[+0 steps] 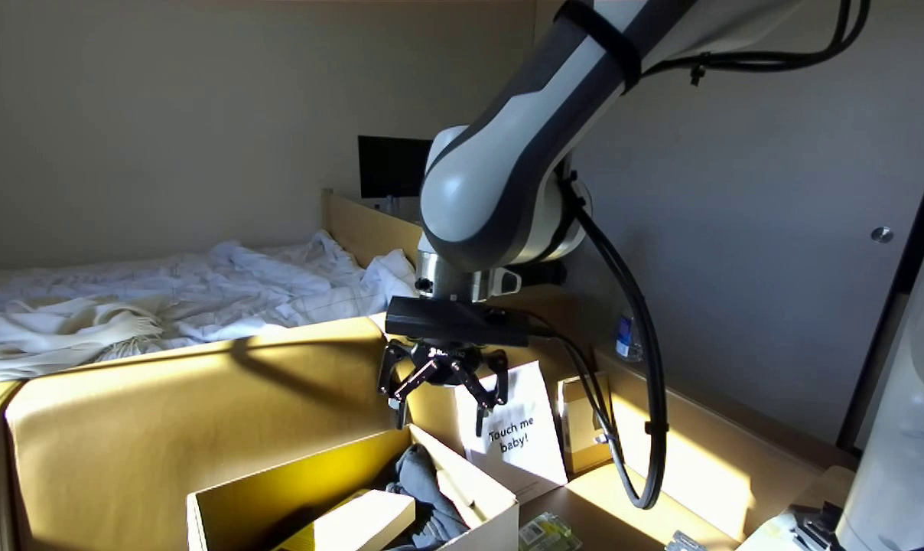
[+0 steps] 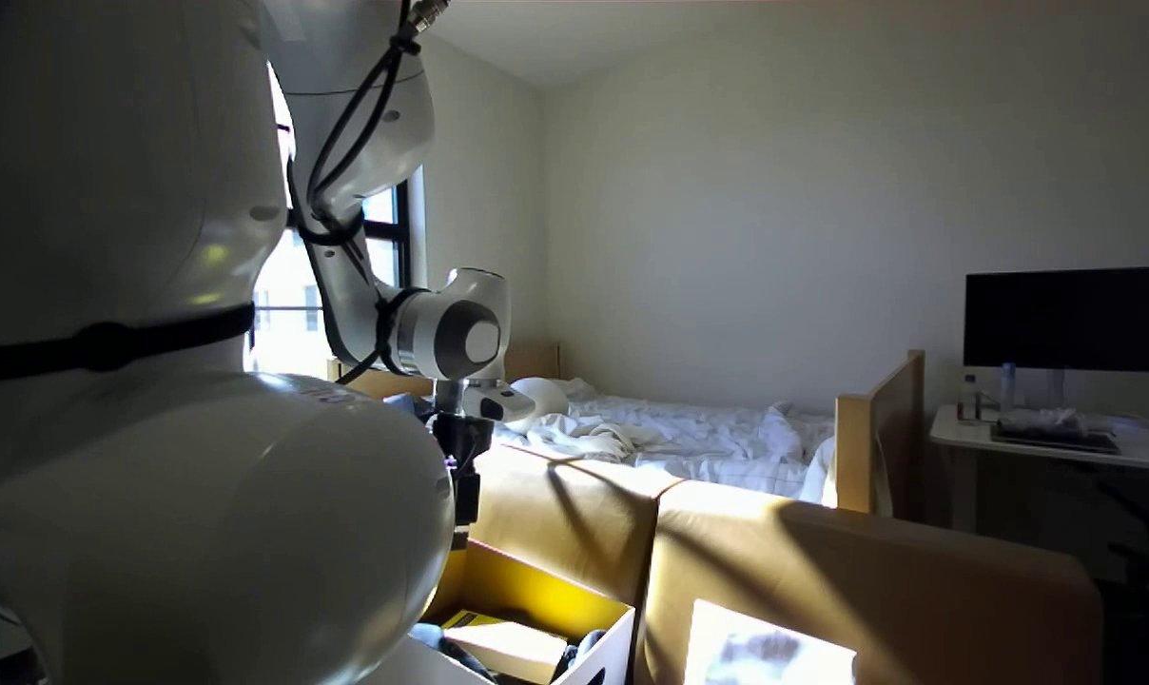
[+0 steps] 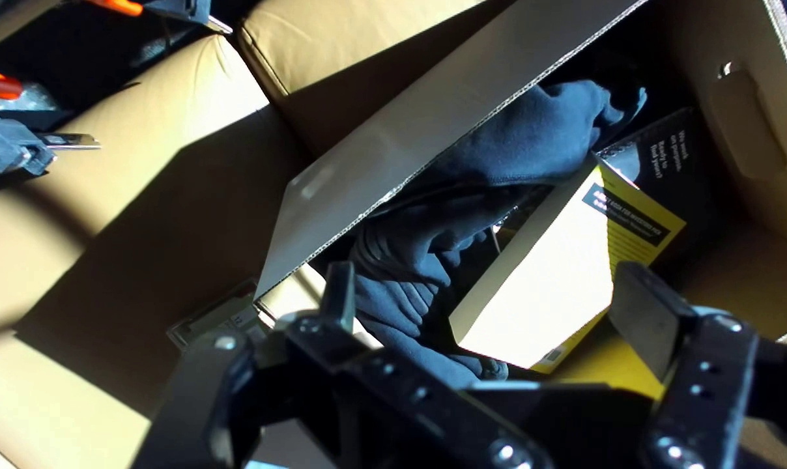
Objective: Remove the yellow book and then the brown book from the box and place them on the right armrest of the chair
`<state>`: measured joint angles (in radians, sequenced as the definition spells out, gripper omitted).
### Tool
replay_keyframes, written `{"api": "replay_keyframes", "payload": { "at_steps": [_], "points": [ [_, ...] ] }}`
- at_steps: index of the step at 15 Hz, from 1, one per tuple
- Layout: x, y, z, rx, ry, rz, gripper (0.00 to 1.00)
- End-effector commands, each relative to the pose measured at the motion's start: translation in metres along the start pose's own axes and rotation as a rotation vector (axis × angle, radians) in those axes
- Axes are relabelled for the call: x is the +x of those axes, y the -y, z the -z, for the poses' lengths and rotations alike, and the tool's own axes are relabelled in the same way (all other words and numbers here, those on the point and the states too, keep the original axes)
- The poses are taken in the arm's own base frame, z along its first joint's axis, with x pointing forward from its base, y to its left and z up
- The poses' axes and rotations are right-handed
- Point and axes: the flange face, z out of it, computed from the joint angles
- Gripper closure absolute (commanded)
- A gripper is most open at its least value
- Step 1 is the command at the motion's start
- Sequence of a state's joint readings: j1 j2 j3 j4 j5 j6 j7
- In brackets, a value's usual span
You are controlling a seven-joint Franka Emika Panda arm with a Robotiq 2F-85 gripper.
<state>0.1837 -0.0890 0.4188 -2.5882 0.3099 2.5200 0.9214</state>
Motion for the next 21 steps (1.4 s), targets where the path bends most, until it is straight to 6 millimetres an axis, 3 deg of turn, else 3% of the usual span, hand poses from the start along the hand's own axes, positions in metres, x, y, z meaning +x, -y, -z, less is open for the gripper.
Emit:
{"api": "replay_keyframes", "payload": {
  "at_steps": [1,4,8,12,16,21],
  "points": [
    [0.0,0.0,0.001,0.001,0.0,0.002,0.0],
    [0.007,0.002,-0.003,0.009,0.01,-0.004,0.0],
    [0.054,-0.011,-0.027,0.021,0.035,-0.071,0.0],
    [0.093,-0.02,-0.066,0.042,0.041,-0.182,0.0],
    [0.093,-0.014,-0.133,0.084,0.122,-0.291,0.0],
    [0.084,-0.009,-0.2,0.091,0.114,-0.41,0.0]
  ]
}}
